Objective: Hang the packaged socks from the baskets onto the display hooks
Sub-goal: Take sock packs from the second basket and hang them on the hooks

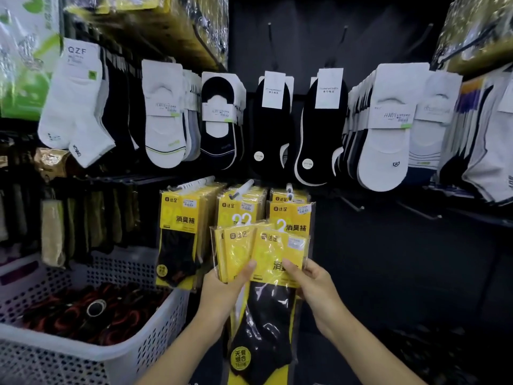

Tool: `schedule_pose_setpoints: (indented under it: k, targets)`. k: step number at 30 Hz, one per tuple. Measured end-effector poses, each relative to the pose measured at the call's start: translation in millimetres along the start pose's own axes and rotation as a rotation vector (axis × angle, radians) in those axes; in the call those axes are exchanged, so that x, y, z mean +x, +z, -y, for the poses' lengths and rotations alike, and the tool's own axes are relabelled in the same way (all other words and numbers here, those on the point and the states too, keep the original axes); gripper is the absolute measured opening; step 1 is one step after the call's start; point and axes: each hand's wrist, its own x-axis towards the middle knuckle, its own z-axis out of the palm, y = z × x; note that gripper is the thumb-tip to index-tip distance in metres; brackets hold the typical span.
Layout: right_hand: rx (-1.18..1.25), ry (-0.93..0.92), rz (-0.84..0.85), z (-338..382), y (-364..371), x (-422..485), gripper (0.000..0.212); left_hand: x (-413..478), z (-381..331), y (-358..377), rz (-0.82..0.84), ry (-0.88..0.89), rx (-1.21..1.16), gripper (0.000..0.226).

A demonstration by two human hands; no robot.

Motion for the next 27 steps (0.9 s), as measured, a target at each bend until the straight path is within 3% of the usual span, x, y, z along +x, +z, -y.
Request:
schedule_pose_setpoints:
  k: [9,15,23,27]
  targets:
    - [0.000,-0.057,-0.201,26,-21,28,0.017,17,-7,-36,-0.140,0.053,0.020,0.022]
    - [-0.125,-0.104,-0.190,41,-14,54,0.015,24,-12,-44,-0.162,0.093,0.006,0.021]
    - [-0.139,-0.022,-0.253,29,-10,88,0.013,26,-17,-44,-0.166,0.129,0.013,0.011]
    - [-0.166,0.046,-0.394,15,-19,102,0.018,26,-18,-38,-0.129,0.129,0.008,0.009]
